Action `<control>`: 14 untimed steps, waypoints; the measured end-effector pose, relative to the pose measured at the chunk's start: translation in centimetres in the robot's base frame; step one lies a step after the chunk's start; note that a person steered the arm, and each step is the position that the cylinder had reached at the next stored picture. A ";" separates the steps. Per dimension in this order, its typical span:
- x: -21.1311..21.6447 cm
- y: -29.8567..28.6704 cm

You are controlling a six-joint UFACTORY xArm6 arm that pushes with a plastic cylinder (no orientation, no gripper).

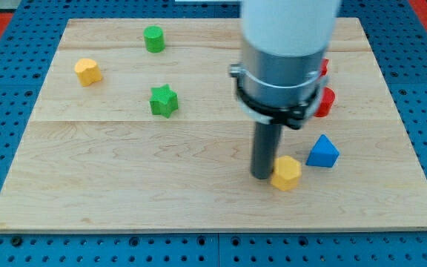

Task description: Push green star above the blue cube

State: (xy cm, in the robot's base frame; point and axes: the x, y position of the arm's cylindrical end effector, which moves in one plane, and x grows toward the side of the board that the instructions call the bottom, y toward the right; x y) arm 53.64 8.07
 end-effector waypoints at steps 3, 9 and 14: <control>0.3 -0.8; -9.3 -14.0; -22.1 -18.3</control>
State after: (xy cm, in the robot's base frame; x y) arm 31.56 -10.25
